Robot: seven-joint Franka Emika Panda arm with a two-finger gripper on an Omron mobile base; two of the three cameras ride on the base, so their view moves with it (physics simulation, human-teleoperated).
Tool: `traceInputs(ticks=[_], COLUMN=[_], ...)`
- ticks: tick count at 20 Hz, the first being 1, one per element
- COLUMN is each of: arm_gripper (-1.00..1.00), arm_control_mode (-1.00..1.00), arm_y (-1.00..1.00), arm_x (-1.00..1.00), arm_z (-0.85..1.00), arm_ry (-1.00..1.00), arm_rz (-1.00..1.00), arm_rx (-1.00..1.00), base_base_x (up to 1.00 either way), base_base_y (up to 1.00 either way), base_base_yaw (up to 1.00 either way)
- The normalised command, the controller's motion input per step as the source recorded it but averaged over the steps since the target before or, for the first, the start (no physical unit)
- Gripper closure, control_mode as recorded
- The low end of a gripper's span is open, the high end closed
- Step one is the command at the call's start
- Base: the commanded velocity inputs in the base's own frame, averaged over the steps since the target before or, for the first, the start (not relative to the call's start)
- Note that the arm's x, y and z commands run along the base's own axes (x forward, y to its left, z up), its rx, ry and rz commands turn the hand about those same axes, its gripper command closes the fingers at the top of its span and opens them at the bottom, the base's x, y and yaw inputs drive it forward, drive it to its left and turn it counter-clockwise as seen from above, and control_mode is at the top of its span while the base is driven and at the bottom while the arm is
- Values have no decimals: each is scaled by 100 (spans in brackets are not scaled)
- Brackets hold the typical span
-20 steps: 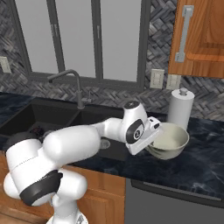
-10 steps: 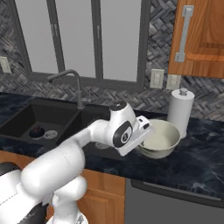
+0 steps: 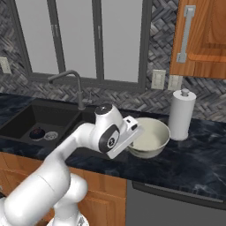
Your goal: Place the teapot in the left basin and the bowl in the right basin of the sink.
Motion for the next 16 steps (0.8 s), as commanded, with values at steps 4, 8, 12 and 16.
traceInputs(ticks=[4, 8, 12, 16], arm_gripper=[100, 100, 100, 100], arm_control_mode=[-100, -100, -100, -100], arm_y=[40, 43, 43, 40], arm_x=[-8, -2, 0, 0], arm_z=[21, 24, 23, 17], arm_ry=[-2, -3, -3, -1], arm_rz=[9, 9, 10, 9], arm_rx=[0, 0, 0, 0], base_base_x=[0, 0, 0, 0], base_base_y=[0, 0, 0, 0], base_base_yaw=[0, 0, 0, 0])
